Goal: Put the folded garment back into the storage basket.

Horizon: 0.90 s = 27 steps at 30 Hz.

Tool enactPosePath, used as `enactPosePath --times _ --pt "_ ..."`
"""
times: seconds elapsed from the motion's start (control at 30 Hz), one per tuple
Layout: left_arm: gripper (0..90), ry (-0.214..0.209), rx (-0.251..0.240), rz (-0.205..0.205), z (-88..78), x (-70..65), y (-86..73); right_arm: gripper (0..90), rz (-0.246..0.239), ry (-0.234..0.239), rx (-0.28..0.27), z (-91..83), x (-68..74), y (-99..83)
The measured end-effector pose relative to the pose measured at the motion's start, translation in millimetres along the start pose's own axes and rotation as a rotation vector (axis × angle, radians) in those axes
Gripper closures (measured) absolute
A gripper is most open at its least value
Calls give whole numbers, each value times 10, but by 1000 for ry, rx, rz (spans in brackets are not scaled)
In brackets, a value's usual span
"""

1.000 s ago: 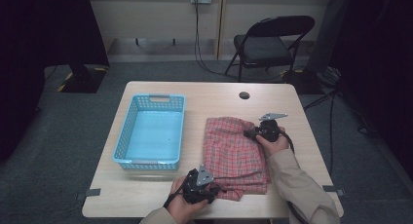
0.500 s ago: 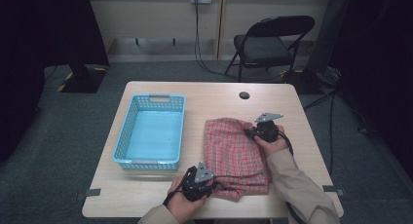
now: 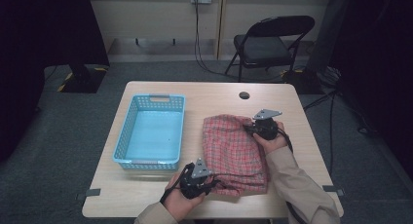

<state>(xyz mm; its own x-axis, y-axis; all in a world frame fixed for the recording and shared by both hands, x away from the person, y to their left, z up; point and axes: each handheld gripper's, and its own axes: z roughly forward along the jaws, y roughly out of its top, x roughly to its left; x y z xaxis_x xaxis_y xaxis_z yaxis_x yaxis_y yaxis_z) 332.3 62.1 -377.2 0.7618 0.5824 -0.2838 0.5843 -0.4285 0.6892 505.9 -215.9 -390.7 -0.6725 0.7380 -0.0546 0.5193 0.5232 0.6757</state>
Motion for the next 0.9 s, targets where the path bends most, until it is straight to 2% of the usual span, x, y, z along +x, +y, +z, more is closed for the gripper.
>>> enactPosePath --times 0.37,0.57,0.9 --pt "833 -6 -34 -12 -183 64 164 760 -29 -36 -13 -169 0 267" --pt "833 -4 -42 -10 -277 93 219 760 -45 -42 -23 -204 35 400" --pt "833 14 -52 -17 -548 232 301 760 -70 -49 -48 -223 124 683"
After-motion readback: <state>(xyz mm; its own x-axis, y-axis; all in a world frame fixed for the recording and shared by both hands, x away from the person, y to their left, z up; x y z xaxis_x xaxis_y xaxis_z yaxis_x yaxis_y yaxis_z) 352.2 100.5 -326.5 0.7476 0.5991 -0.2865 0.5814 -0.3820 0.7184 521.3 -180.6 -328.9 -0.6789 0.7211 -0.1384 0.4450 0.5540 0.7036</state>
